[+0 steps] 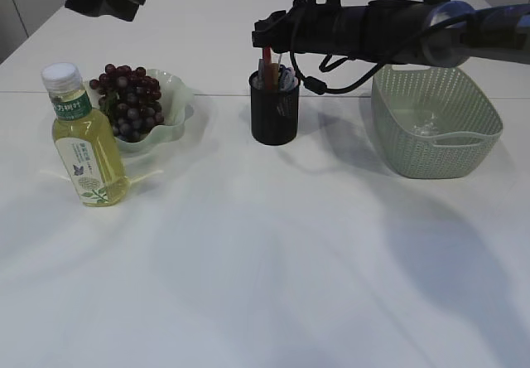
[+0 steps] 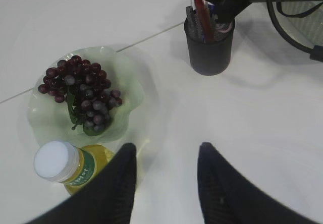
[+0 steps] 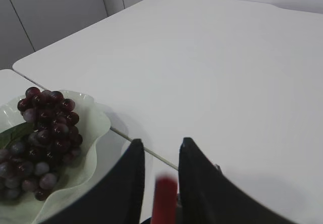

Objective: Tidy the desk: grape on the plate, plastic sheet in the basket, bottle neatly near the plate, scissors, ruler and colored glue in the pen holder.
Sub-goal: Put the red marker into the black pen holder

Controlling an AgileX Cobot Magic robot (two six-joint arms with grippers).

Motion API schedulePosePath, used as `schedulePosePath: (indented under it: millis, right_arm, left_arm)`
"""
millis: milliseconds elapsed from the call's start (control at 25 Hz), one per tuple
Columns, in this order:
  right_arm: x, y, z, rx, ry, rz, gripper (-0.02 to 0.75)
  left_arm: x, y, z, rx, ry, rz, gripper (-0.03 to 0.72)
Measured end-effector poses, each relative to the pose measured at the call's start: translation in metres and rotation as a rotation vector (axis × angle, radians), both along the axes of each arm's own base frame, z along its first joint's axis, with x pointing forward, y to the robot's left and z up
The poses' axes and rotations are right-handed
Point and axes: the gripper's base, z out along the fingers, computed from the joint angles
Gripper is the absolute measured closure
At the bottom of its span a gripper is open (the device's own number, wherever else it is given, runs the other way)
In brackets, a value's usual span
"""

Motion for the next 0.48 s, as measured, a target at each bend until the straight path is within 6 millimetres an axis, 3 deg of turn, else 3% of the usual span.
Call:
schedulePosePath:
  millis: [160,480]
  right_arm:
    - [0.0007,-0.0012,-0.0005,-0.003,0.004,-0.016,0.472]
    - [0.0003,-0.0020,0.0040,0.053,0.036,-0.039,0.458]
  left_arm:
    - [0.0001,0.0001,0.0001,0.002,-0.001,0.000,0.388]
    - [0.0012,0.0015,0.0010,0.025,-0.021,0.001,0.388]
